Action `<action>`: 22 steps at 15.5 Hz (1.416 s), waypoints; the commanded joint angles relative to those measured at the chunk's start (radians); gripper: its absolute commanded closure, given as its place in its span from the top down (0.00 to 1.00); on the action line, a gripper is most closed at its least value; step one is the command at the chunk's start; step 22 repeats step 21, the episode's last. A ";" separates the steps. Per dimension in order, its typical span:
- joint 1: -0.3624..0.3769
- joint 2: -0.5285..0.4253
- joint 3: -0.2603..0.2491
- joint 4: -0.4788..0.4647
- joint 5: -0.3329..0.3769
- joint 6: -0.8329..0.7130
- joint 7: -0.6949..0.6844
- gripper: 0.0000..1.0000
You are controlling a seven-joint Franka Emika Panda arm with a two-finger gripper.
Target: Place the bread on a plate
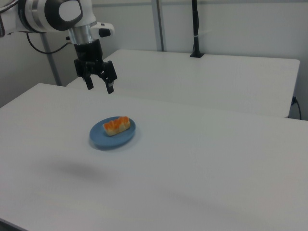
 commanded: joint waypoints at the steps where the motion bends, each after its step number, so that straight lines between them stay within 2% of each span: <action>1: -0.022 -0.029 0.019 -0.044 -0.008 0.002 0.015 1.00; 22: -0.004 -0.027 0.015 -0.064 -0.005 0.016 0.010 1.00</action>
